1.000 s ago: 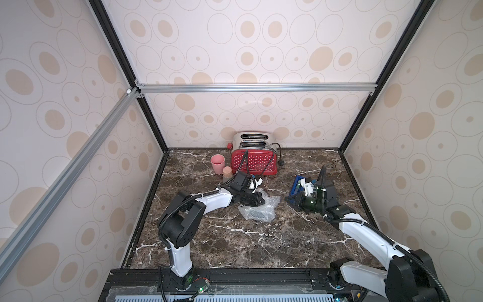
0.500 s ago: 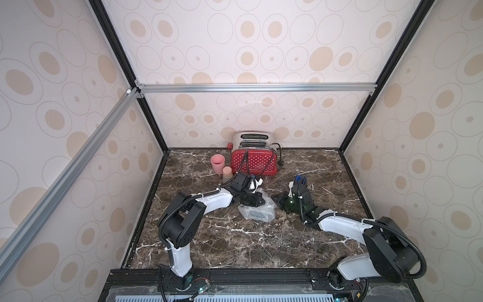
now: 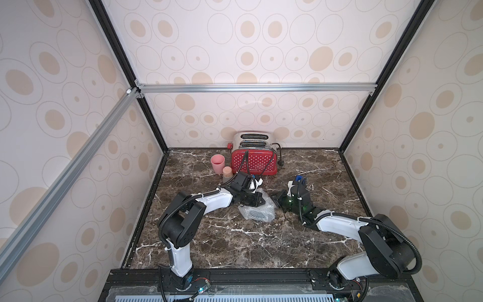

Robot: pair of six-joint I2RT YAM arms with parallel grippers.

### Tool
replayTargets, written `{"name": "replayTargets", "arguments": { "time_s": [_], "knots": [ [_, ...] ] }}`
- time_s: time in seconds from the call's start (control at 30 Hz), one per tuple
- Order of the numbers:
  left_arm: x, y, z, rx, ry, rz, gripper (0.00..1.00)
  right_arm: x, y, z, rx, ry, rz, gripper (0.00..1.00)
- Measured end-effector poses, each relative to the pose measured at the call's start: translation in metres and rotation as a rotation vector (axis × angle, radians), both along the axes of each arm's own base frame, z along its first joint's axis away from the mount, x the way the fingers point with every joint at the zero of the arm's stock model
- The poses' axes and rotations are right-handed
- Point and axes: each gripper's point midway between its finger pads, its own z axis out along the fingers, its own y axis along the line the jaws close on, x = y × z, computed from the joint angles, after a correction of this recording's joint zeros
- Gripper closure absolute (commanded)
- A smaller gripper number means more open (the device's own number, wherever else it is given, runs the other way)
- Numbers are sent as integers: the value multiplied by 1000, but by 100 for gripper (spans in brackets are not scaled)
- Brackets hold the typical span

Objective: Wrap bowls in bubble wrap
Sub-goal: Stick the tape on the bubble wrap.

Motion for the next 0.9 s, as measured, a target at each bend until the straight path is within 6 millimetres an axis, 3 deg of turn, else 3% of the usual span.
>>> {"name": "replayTargets", "arguments": {
  "time_s": [0.43,0.9],
  "knots": [
    [0,0,0,0,0,0,94,-3,-5,-28,-92,15,16,100],
    [0,0,0,0,0,-1,94,-4,-14,-39,-235,-35,55,100]
  ]
}}
